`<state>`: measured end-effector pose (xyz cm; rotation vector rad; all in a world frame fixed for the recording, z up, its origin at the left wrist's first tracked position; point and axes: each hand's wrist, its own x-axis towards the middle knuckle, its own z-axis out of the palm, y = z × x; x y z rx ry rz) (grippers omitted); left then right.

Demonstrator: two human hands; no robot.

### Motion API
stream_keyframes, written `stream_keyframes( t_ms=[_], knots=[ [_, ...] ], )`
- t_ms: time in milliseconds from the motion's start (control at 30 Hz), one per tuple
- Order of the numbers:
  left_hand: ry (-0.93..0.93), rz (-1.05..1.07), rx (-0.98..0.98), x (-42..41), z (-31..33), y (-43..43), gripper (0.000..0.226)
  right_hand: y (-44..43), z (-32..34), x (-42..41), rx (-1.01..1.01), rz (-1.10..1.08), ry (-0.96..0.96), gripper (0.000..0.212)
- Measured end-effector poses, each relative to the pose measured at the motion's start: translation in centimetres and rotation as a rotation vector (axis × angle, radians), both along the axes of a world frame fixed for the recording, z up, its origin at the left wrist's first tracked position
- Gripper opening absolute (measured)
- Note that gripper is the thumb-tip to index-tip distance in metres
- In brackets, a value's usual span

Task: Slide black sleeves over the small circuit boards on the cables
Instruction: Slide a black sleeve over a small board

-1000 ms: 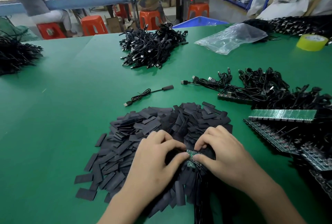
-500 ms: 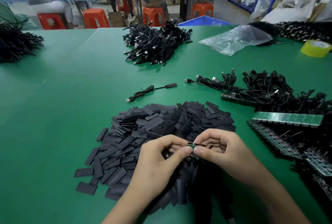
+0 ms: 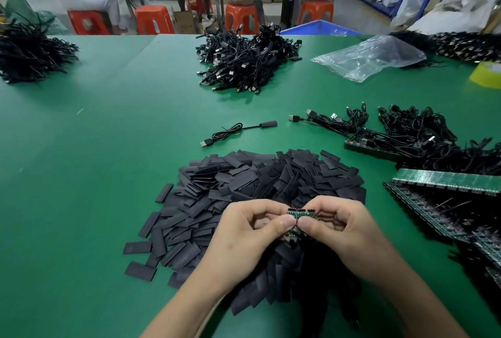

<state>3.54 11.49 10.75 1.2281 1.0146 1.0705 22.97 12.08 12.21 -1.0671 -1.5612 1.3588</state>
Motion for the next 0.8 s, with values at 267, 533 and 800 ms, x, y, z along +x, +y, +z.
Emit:
stream_keyframes(
  t_ms=[267, 533, 800],
  knots=[
    [-0.257, -0.021, -0.039, 0.0, 0.9, -0.4, 0.008, 0.4, 0.9, 1.7, -0.146, -0.044, 0.135, 0.015],
    [-0.480, -0.226, 0.091, -0.2, 1.6, -1.1, 0.018, 1.1, 1.5, 5.0, -0.196, -0.100, 0.156, 0.012],
    [-0.702, -0.429, 0.059, -1.6, 2.0, -0.6, 0.011, 1.6, 1.1, 7.3, -0.344, -0.059, 0.170, 0.019]
  ],
)
